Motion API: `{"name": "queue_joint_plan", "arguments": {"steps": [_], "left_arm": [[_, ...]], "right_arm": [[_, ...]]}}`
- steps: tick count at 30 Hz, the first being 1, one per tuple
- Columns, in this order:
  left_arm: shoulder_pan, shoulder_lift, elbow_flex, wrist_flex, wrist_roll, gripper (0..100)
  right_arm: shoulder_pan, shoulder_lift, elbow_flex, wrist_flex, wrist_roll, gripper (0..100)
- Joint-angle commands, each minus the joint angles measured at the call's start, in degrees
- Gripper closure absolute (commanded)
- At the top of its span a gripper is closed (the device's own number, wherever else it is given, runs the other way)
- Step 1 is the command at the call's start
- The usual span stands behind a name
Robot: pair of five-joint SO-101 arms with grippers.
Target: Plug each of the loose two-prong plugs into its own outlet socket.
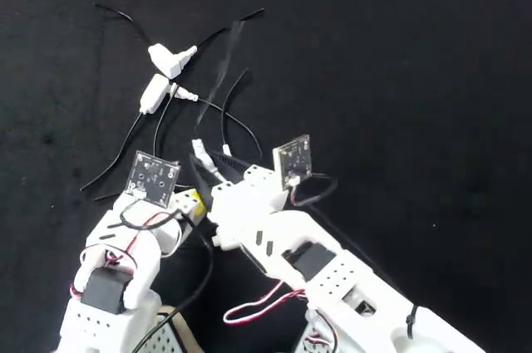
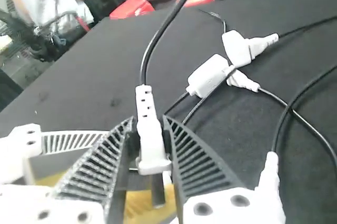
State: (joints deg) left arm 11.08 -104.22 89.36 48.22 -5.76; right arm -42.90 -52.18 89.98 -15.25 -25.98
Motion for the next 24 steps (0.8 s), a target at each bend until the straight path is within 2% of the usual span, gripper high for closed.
{"name": "queue_joint_plan", "arguments": {"steps": [1, 9, 16, 20, 24], "left_arm": [[-0.1, -0.4, 1.7, -5.1, 1.2, 77], [-8.4, -0.4, 3.9, -6.9, 1.2, 77], [-9.2, -0.4, 5.1, -7.4, 1.1, 77], [-9.2, -0.4, 5.8, -7.4, -2.1, 77], [-10.5, -0.4, 5.8, -7.4, -2.0, 77]], "right_arm": [[-2.4, 0.1, 1.0, 1.2, 1.9, 98.6], [-2.3, 0.1, 0.5, 3.1, 2.5, 98.6], [0.1, 0.1, -5.2, 15.6, 3.2, 98.6], [-0.1, 0.1, -6.2, 18.5, 3.4, 98.6], [-0.1, 0.1, -7.1, 21.0, 3.5, 98.6]]}}
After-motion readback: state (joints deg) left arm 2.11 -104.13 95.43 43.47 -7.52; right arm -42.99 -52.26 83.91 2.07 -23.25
